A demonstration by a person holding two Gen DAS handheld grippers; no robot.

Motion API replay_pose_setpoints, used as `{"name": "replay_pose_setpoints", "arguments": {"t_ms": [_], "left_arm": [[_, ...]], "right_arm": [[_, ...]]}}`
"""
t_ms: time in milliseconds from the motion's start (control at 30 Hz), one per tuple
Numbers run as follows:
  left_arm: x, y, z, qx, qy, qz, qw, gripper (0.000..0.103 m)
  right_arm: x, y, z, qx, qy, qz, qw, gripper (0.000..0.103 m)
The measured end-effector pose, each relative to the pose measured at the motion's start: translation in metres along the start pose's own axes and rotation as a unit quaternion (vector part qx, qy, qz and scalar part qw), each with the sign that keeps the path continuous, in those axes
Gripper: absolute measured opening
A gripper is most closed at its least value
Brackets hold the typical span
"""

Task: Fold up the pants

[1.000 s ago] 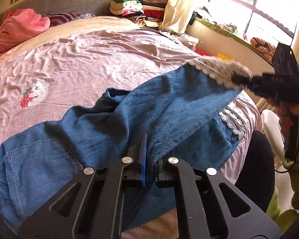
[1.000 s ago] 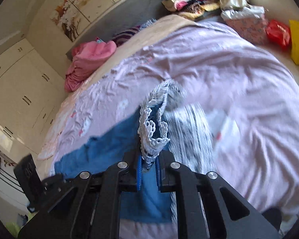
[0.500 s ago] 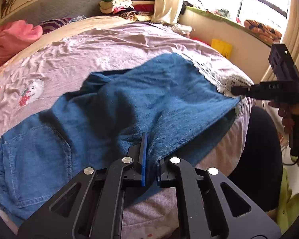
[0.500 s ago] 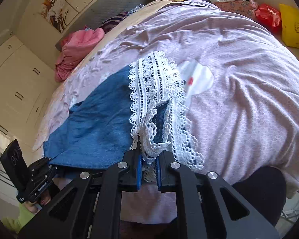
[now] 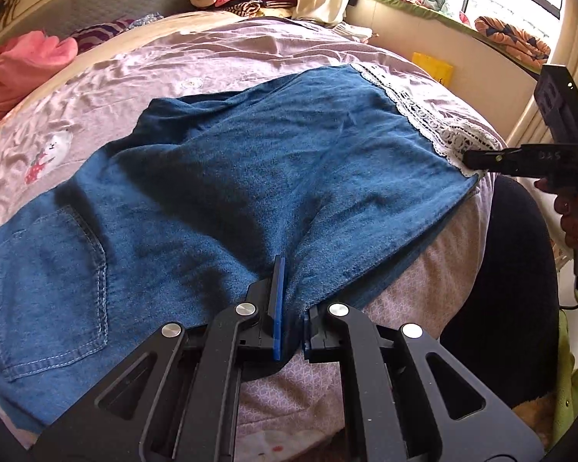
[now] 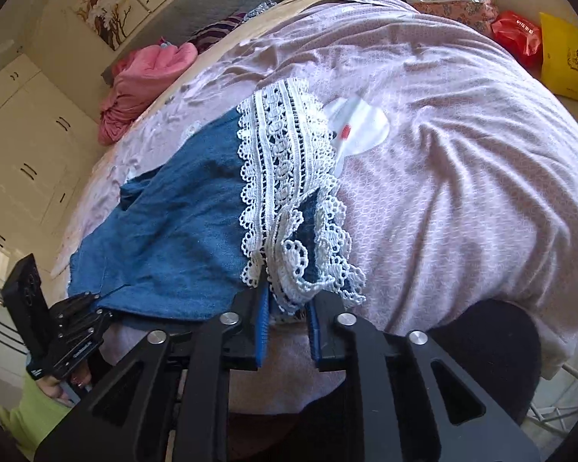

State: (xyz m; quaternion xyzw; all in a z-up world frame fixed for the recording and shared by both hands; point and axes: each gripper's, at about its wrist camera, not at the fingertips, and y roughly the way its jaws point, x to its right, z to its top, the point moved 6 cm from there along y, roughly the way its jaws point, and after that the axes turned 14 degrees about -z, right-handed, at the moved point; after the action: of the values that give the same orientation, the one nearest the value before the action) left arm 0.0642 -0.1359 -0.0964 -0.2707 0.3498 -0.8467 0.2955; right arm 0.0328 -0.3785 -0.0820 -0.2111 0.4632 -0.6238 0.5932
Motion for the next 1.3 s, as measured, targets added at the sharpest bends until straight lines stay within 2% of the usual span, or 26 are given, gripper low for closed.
{"name": "replay_pose_setpoints", "arguments": {"t_ms": [67,133,333,500,600,700,900,1000,1067,1133,1300], "left_arm": [[0.0,-0.001,0.0,0.001,0.001,0.0,1.0,0.003],[0.0,-0.001,0.0,0.002,0.001,0.001,1.0,0.003],[0.005,-0.004,-0.001,0.003,0.008,0.004,1.0,0.003],[0.008,-0.006,-0.004,0.001,0.009,0.007,0.9999,0.004],[0.008,-0.003,-0.009,-0.007,0.007,0.012,0.9999,0.01],[0.008,-0.001,-0.012,-0.009,0.003,0.009,0.9999,0.017],[0.018,0.004,-0.015,-0.013,0.013,-0.003,0.9998,0.038],[0.021,-0.002,-0.013,-0.009,0.017,-0.002,0.9998,0.039],[0.021,-0.015,-0.008,0.007,0.012,0.0,0.9999,0.04],[0.016,-0.029,0.003,0.028,0.007,0.004,0.9996,0.045],[0.0,-0.052,0.036,0.061,0.004,0.029,0.9977,0.051]], "right_arm": [[0.004,-0.009,0.001,0.008,-0.002,-0.008,1.0,0.026],[0.01,-0.023,0.007,0.031,-0.002,-0.027,0.999,0.04],[-0.006,-0.045,0.024,0.082,-0.037,-0.035,0.995,0.041],[-0.043,-0.028,0.023,0.065,-0.094,-0.014,0.993,0.042],[-0.053,-0.001,0.015,0.023,-0.116,-0.02,0.993,0.047],[-0.047,0.026,0.002,-0.021,-0.107,-0.025,0.994,0.048],[-0.047,0.026,-0.001,-0.017,-0.106,-0.006,0.994,0.052],[-0.049,0.013,0.003,-0.006,-0.108,0.007,0.994,0.053],[-0.047,0.001,0.012,0.014,-0.108,0.011,0.994,0.054],[-0.043,-0.008,0.028,0.035,-0.106,0.011,0.994,0.059],[-0.029,-0.01,0.073,0.066,-0.1,-0.001,0.993,0.06]]}}
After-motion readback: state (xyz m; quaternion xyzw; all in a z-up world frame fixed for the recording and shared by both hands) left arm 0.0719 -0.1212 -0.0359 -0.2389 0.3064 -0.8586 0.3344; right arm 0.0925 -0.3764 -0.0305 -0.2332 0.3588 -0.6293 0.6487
